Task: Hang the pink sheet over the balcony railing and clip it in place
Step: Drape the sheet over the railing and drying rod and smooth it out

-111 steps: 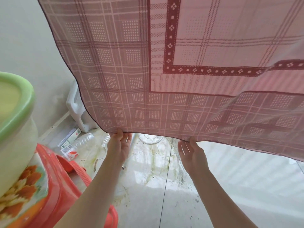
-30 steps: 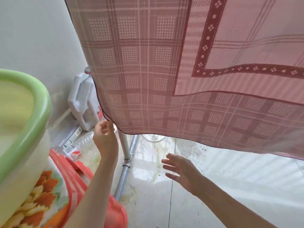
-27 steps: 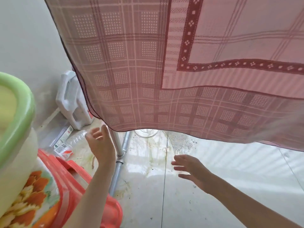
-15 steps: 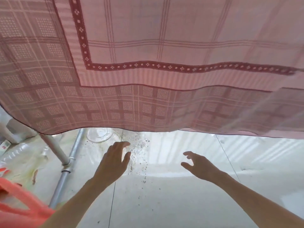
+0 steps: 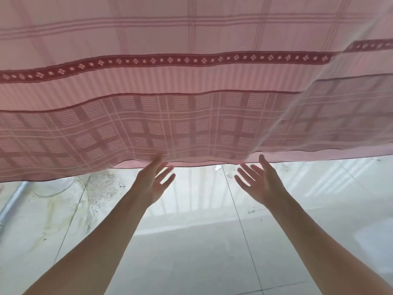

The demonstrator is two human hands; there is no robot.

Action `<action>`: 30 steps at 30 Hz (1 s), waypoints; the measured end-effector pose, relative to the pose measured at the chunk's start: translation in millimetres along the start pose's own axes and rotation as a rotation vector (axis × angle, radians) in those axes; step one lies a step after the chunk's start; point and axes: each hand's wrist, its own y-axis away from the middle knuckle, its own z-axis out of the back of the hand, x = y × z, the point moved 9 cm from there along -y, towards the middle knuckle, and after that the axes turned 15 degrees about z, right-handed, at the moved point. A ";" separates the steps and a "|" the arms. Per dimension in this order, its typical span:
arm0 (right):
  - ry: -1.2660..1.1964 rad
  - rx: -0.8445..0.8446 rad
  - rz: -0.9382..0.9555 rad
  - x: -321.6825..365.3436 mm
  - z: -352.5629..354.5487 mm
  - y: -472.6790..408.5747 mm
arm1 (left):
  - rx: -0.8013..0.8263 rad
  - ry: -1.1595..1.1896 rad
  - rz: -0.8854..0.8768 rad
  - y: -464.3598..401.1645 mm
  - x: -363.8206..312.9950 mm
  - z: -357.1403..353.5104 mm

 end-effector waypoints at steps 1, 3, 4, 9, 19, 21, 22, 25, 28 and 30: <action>-0.047 0.031 -0.024 5.7 -0.5 -7.9 | -0.018 0.046 -0.027 -3.7 -0.3 -7.8; -0.069 0.129 -0.032 13.1 -8.5 -20.0 | -0.072 0.092 -0.075 -9.5 -0.3 -15.5; -0.058 0.157 -0.015 15.8 -12.4 -25.0 | -0.102 0.104 -0.094 -11.6 -0.3 -16.1; -0.105 0.075 0.052 17.4 7.9 -48.3 | -0.254 0.133 -0.166 -19.7 7.6 -9.1; -0.043 0.044 0.117 13.8 29.6 -69.3 | -0.342 0.115 -0.187 -36.3 19.1 -5.8; -0.018 0.044 0.120 11.4 31.3 -72.0 | -0.347 0.104 -0.186 -38.5 20.1 -3.2; -0.007 0.044 0.119 9.5 32.3 -73.4 | -0.351 0.099 -0.184 -39.3 20.5 -2.1; 0.006 0.030 0.113 5.4 35.3 -76.8 | -0.370 0.090 -0.175 -41.8 21.7 0.5; 0.012 0.015 0.114 7.5 34.5 -80.6 | -0.319 0.099 -0.161 -45.8 20.5 -4.5; 0.015 0.022 0.106 9.1 32.3 -83.7 | -0.235 0.155 -0.161 -50.2 17.3 -10.3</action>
